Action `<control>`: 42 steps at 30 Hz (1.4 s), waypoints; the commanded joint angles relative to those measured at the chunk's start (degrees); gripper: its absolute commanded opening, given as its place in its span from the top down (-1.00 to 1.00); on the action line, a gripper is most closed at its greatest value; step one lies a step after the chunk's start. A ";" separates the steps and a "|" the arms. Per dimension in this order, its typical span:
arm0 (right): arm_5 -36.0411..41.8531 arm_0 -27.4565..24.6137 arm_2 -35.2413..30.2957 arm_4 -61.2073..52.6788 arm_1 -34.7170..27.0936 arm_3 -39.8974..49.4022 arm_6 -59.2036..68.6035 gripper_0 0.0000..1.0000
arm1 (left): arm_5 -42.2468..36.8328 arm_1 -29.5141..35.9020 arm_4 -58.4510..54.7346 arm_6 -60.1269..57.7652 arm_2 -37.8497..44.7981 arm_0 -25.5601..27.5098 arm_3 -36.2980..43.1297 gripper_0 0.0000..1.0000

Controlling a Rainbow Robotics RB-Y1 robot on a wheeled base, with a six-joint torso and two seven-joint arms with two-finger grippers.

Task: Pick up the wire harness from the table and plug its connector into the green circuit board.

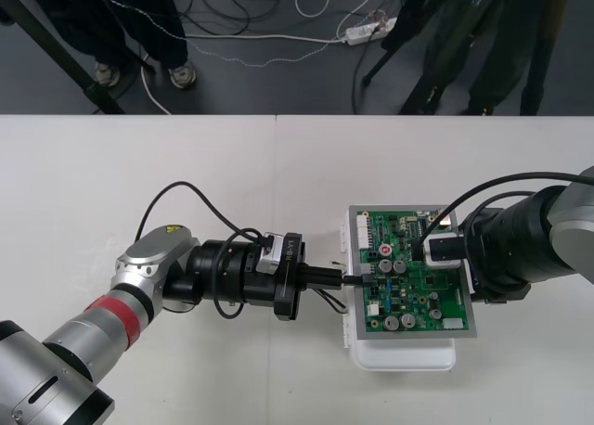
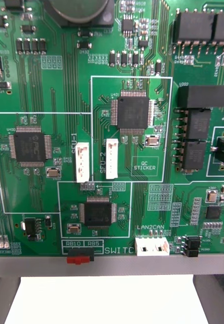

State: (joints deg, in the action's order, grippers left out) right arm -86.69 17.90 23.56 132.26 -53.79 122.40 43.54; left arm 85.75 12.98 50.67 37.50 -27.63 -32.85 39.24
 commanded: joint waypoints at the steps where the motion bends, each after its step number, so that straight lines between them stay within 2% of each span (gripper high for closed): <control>1: 0.73 1.70 0.52 -1.13 0.27 1.26 -3.02 -1.00 | -2.52 0.12 -0.05 0.38 -1.20 -2.57 1.63 1.00; 25: 0.73 1.70 0.52 -1.13 0.27 1.17 -3.11 -1.00 | -2.78 -0.23 -0.14 0.30 -1.73 -3.45 1.63 1.00; 42: 0.73 1.70 0.52 -1.31 0.00 1.26 -3.11 -1.00 | -3.31 -3.48 -0.14 0.30 -1.64 -4.06 0.58 1.00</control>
State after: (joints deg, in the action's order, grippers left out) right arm -86.69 17.90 23.56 132.19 -53.81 122.37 43.54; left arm 84.57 12.58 50.71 37.50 -28.25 -33.88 39.22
